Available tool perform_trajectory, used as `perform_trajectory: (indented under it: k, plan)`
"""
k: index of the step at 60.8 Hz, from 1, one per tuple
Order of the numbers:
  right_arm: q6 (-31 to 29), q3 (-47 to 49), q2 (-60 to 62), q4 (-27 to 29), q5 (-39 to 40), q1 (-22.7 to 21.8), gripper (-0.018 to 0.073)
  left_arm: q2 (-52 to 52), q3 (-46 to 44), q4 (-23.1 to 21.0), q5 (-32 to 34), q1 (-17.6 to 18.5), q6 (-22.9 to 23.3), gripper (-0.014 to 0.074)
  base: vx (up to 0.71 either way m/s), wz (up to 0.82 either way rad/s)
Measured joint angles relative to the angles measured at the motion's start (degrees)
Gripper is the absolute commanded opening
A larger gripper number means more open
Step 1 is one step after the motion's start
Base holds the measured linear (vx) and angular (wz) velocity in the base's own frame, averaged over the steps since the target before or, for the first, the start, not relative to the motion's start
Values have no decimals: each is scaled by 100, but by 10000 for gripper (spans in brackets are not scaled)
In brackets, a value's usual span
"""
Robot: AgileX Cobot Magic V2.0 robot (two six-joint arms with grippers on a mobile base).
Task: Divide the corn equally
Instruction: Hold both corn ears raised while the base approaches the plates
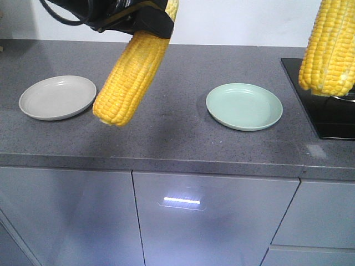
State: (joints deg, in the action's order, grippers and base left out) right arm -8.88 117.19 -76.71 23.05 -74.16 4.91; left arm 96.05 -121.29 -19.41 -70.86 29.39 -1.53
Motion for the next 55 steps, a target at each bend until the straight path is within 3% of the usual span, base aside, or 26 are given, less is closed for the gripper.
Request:
perform_trajectory:
  k: [55]
  plan:
    - [0, 0, 0, 0, 0, 0, -4, 0, 0, 0, 0, 0, 0, -7, 3, -4]
